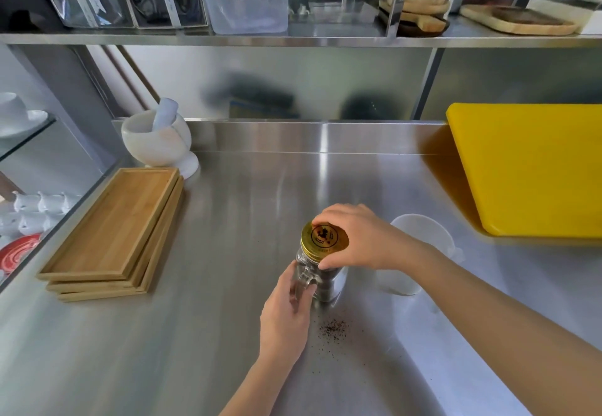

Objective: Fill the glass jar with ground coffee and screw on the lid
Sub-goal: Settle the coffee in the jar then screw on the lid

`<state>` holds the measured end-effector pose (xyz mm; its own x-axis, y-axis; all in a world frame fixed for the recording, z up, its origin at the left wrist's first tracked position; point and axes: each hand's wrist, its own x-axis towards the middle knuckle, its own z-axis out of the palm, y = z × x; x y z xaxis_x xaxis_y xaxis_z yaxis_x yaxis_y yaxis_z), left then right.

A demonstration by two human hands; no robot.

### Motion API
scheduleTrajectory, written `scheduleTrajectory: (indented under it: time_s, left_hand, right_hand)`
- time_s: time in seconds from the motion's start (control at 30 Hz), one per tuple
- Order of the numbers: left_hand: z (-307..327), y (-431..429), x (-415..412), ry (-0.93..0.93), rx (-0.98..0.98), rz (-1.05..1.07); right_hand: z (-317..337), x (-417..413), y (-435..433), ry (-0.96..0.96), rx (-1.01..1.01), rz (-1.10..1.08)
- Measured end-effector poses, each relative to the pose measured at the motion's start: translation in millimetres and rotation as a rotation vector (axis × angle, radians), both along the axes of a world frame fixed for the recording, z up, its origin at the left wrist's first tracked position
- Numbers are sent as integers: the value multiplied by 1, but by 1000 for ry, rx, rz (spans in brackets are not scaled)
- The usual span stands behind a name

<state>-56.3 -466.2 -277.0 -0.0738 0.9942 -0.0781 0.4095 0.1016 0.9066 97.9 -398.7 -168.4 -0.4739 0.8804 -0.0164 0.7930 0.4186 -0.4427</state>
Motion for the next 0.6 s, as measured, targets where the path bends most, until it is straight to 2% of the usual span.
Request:
scheduleTrajectory:
  time_s: [0.4, 0.6]
  left_hand:
    - [11, 6, 4, 103, -98, -59]
    - [20, 12, 15, 347, -72, -68]
  right_hand:
    - [8, 3, 18, -89, -165, 149]
    - [9, 2, 18, -114, -151, 131]
